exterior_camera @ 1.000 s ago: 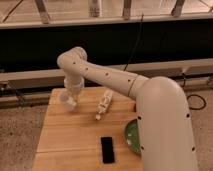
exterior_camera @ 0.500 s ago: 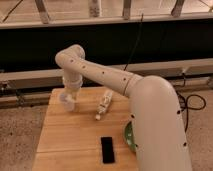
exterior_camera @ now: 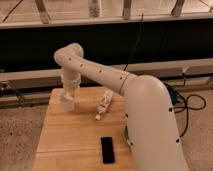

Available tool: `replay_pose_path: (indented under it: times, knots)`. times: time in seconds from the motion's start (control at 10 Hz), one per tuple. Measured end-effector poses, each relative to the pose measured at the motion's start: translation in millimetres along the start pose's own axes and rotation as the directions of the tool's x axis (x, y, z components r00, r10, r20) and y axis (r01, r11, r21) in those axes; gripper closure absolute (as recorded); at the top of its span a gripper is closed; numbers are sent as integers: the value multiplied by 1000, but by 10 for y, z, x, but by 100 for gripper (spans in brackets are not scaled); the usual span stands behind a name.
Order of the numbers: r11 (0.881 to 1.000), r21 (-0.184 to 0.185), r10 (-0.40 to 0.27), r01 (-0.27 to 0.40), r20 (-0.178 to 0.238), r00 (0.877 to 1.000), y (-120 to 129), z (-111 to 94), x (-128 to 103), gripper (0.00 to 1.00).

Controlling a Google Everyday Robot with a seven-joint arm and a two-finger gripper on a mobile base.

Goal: Place the white sponge in the ceramic cup

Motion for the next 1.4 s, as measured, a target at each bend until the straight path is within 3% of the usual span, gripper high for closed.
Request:
replay_pose_path:
  times: [0.7, 0.9, 1.1, 1.4]
  knots:
    - [1000, 14, -2, 2, -1, 1000, -112, 45, 48, 86]
    - [1000, 16, -3, 3, -1, 1000, -141, 58, 57, 77]
    - [1000, 17, -6, 7, -2, 1000, -169, 64, 56, 78]
    - [1000, 16, -13, 13, -4, 1000, -194, 73, 57, 65]
